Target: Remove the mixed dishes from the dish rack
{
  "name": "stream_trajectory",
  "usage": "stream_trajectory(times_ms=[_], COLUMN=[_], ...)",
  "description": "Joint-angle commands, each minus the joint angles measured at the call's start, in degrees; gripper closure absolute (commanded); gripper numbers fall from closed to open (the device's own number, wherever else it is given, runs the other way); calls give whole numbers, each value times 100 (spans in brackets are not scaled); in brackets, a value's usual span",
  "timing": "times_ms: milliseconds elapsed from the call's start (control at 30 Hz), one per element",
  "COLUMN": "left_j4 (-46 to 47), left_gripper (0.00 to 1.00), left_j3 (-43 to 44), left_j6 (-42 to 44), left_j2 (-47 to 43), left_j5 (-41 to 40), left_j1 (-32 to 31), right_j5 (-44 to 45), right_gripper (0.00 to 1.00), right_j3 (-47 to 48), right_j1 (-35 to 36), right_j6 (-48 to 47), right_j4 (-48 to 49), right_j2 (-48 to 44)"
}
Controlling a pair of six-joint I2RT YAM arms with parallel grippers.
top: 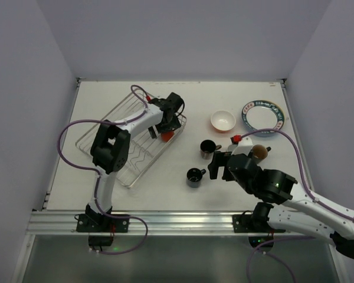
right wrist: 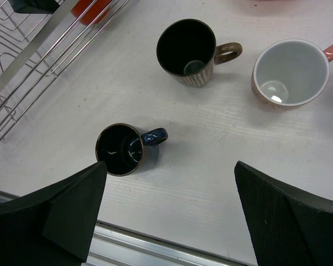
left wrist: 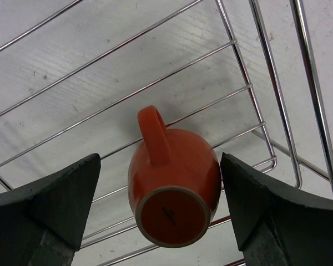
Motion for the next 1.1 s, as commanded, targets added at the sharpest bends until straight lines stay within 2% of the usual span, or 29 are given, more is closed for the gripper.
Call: stream_trajectory(times_ms=[0,267,533,633,767,900,1000,1067], left_j4=[-118,-109,-92,-109,-179,-241,-250,-259], left_gripper=[8,13,14,21,23,31,49,55], left_j3=[157,174,148,139,130,104,60,-1], left_j6=[-343,-466,-694,-782,-931,-1081,-1178,-1309], left_j2=[-5,39,83,66,31,-48,-101,-128], left_j5=[-61,-43,-17,-26,-96,-192,-245,-289], left_j1=[-63,-142,-212,-212,-204,-212,-204,-204], right_j5=[115,62,27,44,53,62,62,79], right_gripper=[1,1,1,1,1,1,1,1], right_j3=[-61,-43,-272,-281,-289,-298,-307,-298], right_j1=[-14,-14,-14,-22,-22,-14,-14,-14], right_j6=[-62,-106,-132,-141,-141,-124,-115,-115], right_j4=[339,366,638,630,603,603,603,586], right_j2=[43,289,-53,-115,-132,-124,-124,-141])
